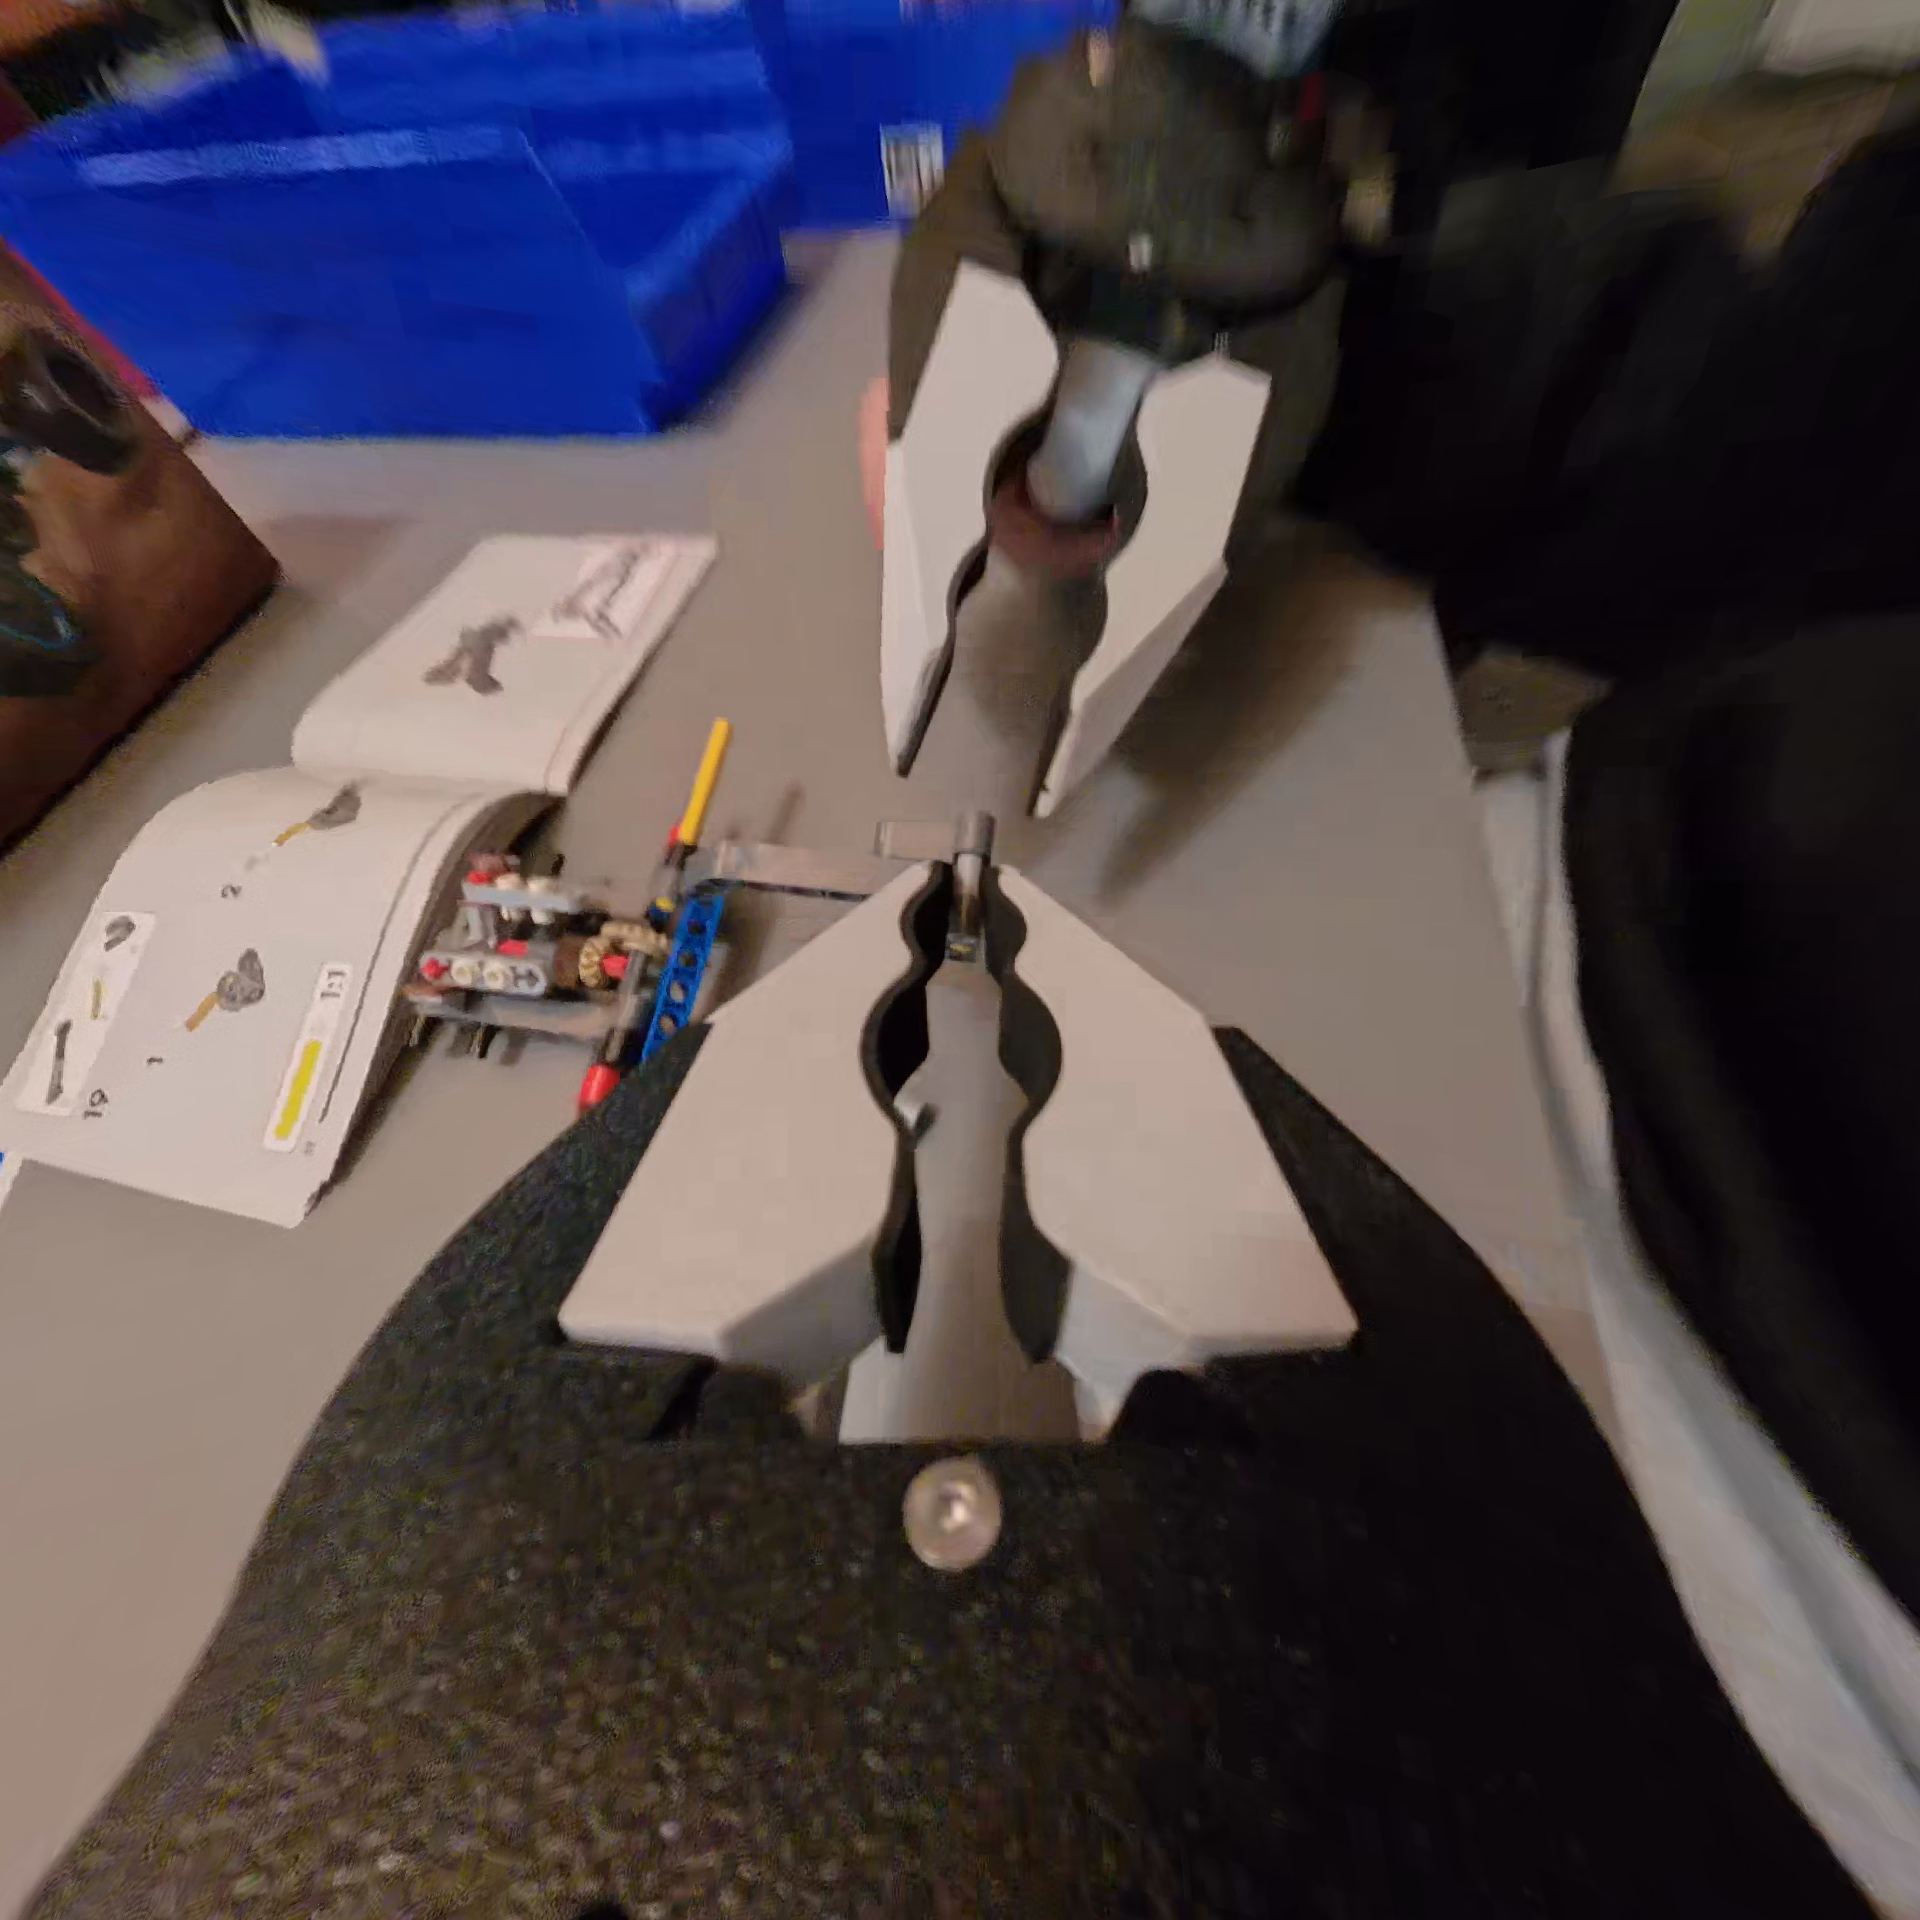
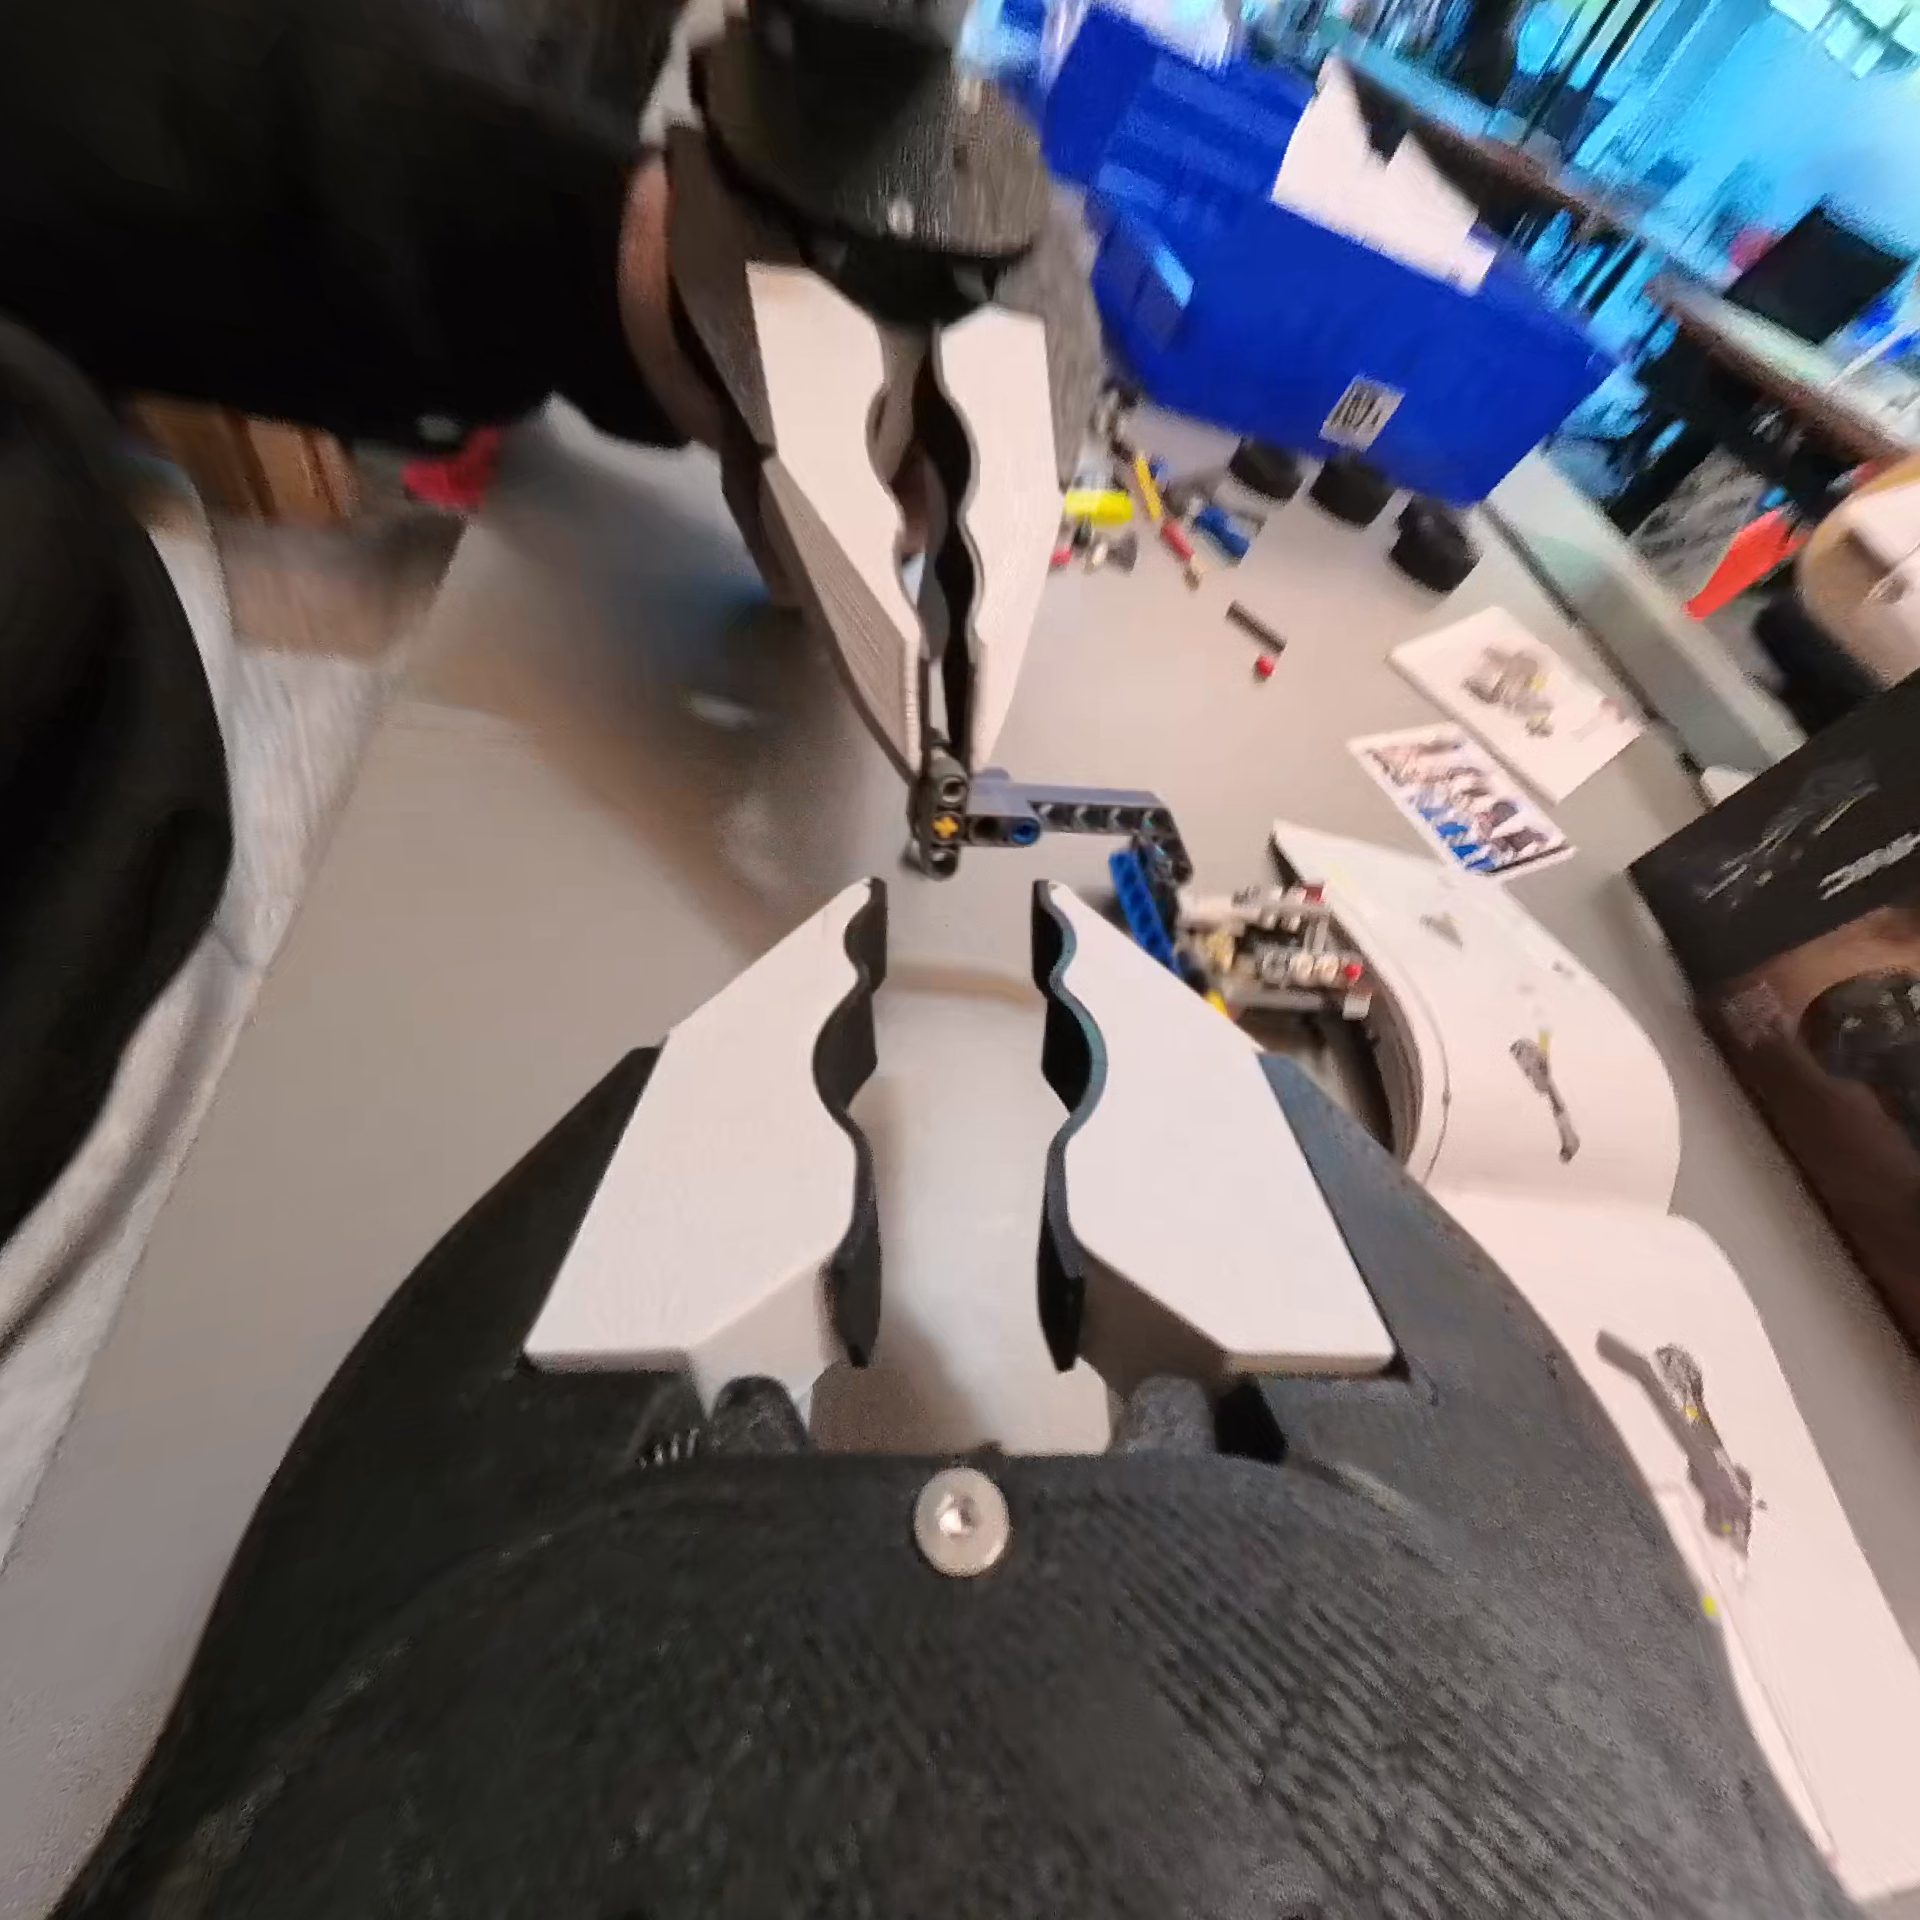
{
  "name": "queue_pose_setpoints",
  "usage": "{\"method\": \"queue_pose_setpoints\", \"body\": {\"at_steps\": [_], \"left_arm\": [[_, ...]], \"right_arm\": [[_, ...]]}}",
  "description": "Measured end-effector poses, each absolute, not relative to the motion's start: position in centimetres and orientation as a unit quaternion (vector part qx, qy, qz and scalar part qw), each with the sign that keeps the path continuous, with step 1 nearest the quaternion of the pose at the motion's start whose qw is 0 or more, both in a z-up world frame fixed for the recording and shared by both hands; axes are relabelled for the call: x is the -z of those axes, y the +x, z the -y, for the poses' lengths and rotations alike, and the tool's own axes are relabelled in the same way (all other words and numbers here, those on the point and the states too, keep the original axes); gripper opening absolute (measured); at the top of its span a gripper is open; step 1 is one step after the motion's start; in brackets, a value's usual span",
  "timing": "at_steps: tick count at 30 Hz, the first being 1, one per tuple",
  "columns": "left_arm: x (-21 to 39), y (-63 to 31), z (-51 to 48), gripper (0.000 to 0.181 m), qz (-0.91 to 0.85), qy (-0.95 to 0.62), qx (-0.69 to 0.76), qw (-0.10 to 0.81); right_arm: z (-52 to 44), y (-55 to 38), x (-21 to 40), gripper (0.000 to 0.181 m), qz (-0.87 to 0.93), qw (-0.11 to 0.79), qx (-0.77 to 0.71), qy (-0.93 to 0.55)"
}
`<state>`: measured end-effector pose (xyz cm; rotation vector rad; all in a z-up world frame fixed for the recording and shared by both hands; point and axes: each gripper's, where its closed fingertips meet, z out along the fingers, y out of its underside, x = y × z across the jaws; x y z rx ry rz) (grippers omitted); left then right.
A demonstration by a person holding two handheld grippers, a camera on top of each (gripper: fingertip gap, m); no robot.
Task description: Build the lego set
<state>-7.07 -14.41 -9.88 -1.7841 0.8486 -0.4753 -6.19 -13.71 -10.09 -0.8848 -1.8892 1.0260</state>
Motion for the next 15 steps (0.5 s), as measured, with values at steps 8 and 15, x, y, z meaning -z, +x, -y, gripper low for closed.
{"method": "queue_pose_setpoints", "body": {"at_steps": [8,15], "left_arm": [[4.8,-7.7,15.1,0.004,-0.285,-0.663,0.279,0.633],[3.6,-6.7,15.5,0.004,-0.271,-0.626,0.329,0.654]], "right_arm": [[14.4,-7.8,6.2,0.036,0.655,0.401,-0.501,-0.399],[15.8,-7.6,4.3,0.017,0.592,0.355,-0.616,-0.379]]}}
